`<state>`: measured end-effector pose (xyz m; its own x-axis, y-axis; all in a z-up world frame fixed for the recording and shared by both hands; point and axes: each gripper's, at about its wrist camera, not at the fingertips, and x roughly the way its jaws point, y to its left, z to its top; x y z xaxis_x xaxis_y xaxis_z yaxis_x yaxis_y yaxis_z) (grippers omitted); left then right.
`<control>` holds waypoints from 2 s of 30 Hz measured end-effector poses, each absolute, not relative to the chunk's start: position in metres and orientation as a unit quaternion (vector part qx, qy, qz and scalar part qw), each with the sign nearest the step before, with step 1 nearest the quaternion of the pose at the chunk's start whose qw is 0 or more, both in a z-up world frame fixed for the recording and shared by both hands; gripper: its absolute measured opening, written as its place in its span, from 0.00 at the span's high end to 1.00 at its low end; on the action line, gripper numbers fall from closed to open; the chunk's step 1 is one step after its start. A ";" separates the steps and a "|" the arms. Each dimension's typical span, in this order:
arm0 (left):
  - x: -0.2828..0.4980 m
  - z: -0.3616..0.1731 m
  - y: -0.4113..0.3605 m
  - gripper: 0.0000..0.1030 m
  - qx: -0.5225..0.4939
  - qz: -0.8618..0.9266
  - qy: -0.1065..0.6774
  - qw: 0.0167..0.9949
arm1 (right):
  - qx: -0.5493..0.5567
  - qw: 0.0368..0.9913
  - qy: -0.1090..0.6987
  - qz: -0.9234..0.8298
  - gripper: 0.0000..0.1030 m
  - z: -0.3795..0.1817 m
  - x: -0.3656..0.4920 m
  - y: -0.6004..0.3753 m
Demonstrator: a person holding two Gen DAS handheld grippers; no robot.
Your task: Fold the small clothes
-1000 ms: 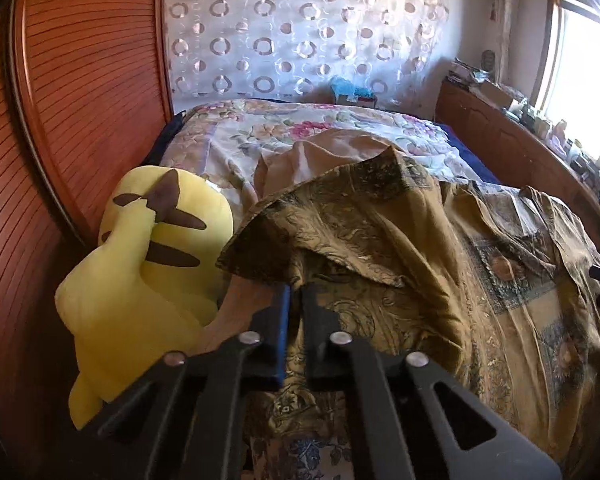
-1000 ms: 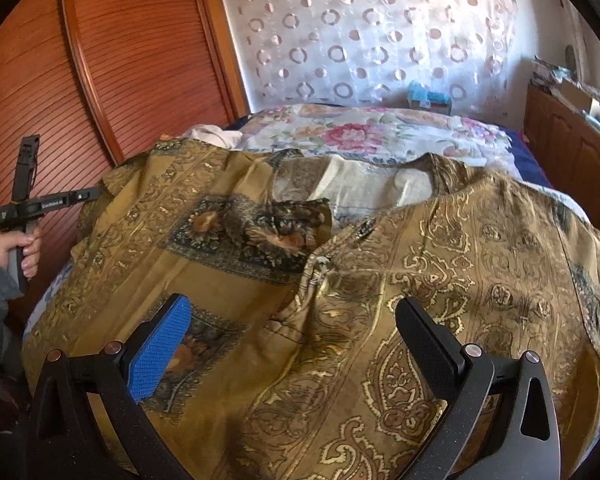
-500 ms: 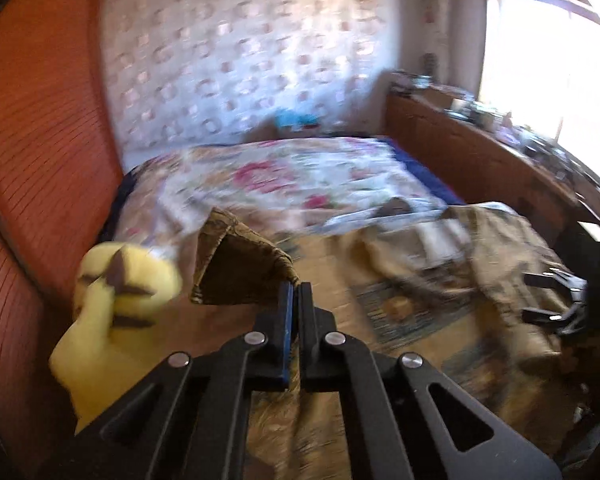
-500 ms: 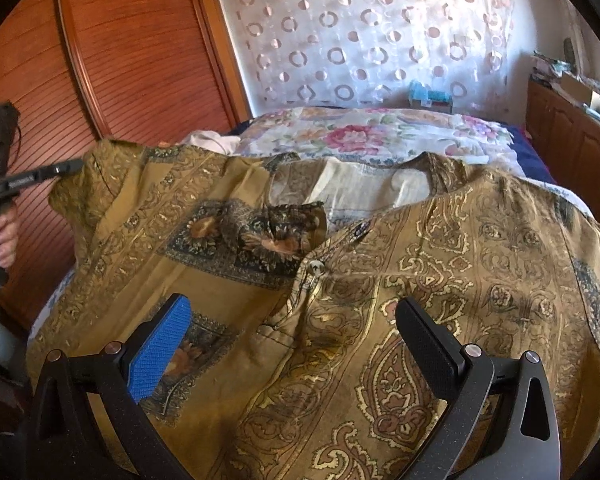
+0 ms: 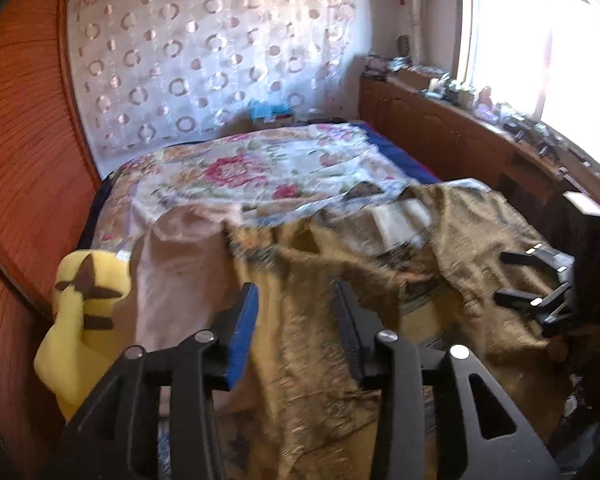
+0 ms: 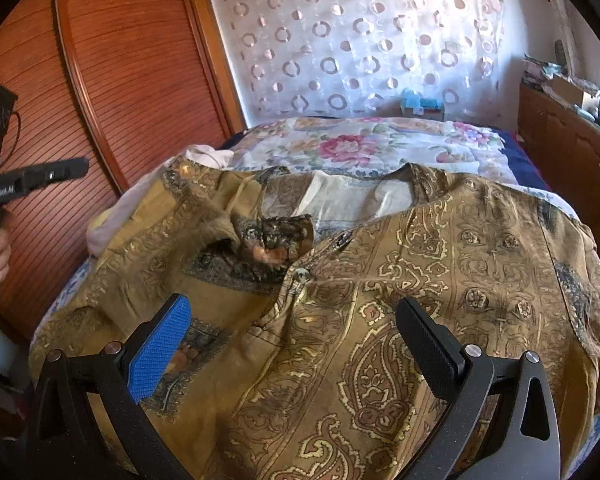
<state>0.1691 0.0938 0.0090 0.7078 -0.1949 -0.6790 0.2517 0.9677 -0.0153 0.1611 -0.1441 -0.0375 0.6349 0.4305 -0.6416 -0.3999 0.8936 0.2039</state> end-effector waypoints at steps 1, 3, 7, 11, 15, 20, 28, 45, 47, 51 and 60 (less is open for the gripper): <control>0.168 0.003 0.095 0.60 0.039 -0.115 0.369 0.922 | 0.021 0.904 0.361 0.230 0.00 -0.037 0.160 -0.143; 0.168 -0.012 0.095 0.58 0.037 -0.104 0.381 0.918 | 0.017 0.903 0.361 0.232 0.00 -0.037 0.159 -0.142; 0.167 -0.037 0.099 0.57 0.035 -0.100 0.401 0.910 | 0.009 0.902 0.362 0.235 0.00 -0.037 0.158 -0.137; 0.168 -0.059 0.096 0.56 0.024 -0.111 0.417 0.902 | 0.005 0.901 0.365 0.235 0.03 -0.037 0.161 -0.137; 0.171 -0.078 0.093 0.55 0.021 -0.107 0.430 0.896 | -0.007 0.898 0.367 0.243 0.12 -0.038 0.165 -0.134; 0.171 -0.089 0.092 0.54 0.024 -0.098 0.429 0.898 | -0.032 0.891 0.371 0.259 0.20 -0.040 0.179 -0.125; 0.169 -0.097 0.089 0.50 0.047 -0.082 0.407 0.908 | -0.092 0.859 0.394 0.315 0.46 -0.054 0.222 -0.086; 0.171 -0.095 0.093 0.49 0.030 -0.090 0.408 0.908 | -0.135 0.897 0.319 0.276 0.94 -0.038 0.253 -0.062; 0.171 -0.095 0.091 0.49 0.036 -0.087 0.408 0.908 | -0.125 0.899 0.325 0.265 0.94 -0.036 0.253 -0.073; 0.171 -0.096 0.087 0.49 0.052 -0.080 0.408 0.908 | -0.109 0.899 0.339 0.256 0.94 -0.036 0.246 -0.097; 0.166 -0.082 0.085 0.49 0.041 -0.066 0.399 0.914 | -0.050 0.918 0.333 0.210 0.57 -0.014 0.206 -0.173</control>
<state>0.1660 0.0852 -0.0823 0.6726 -0.0878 -0.7348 0.1538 0.9878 0.0227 0.2058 -0.1734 -0.0136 0.6899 0.3524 -0.6323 -0.4185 0.9069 0.0489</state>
